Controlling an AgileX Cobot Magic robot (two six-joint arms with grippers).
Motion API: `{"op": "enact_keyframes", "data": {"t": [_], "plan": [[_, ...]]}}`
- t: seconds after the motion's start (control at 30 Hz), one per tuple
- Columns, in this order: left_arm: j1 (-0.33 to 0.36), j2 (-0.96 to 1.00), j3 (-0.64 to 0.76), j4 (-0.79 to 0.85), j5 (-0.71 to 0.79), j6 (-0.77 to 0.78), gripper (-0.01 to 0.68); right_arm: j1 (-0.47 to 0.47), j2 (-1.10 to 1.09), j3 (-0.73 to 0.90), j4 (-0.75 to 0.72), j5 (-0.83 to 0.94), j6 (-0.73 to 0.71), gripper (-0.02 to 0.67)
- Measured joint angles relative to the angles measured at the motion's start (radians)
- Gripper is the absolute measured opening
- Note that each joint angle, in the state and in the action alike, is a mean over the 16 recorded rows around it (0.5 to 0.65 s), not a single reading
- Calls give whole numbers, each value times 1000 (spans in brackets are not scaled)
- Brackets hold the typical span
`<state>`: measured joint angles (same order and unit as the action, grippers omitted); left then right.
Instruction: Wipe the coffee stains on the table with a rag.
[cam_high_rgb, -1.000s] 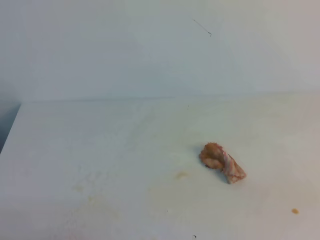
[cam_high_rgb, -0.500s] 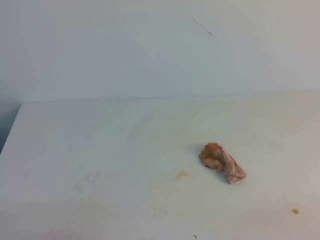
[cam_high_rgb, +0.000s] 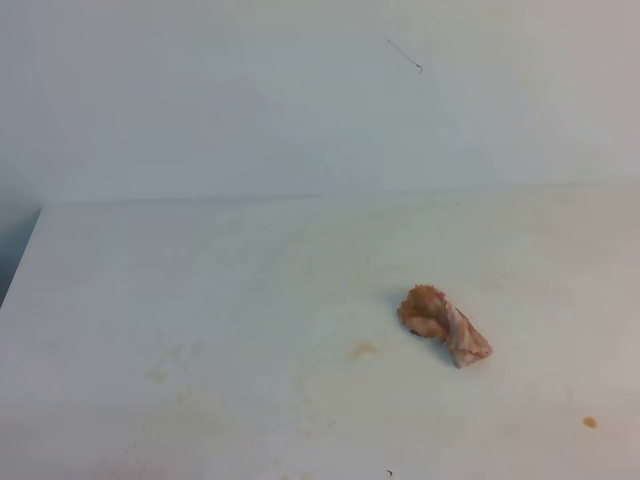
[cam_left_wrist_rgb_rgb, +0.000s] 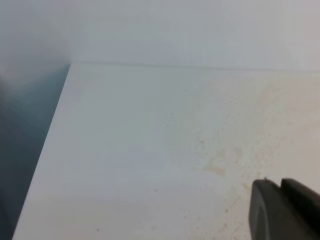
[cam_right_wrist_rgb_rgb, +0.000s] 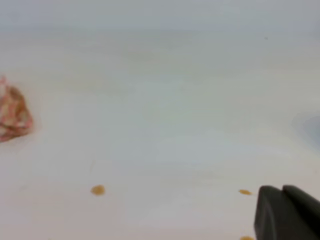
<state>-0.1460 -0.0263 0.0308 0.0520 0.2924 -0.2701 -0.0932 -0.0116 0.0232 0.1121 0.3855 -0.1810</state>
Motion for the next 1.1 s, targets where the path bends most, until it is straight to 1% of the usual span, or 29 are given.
{"op": "enact_keyframes", "data": {"t": [0.2, 0.33, 0.53, 1.1], "plan": [[0, 0, 0, 0, 0, 0, 0, 0, 0, -1, -145, -4, 217, -2], [0, 0, 0, 0, -1, 0, 0, 0, 0, -1, -192, -5, 294, -2], [0, 2, -2, 0, -4, 0, -1, 0, 0, -1, -203, -5, 315, -2], [0, 2, -2, 0, -1, 0, 0, 4, 0, -1, -206, -7, 318, -2]]}}
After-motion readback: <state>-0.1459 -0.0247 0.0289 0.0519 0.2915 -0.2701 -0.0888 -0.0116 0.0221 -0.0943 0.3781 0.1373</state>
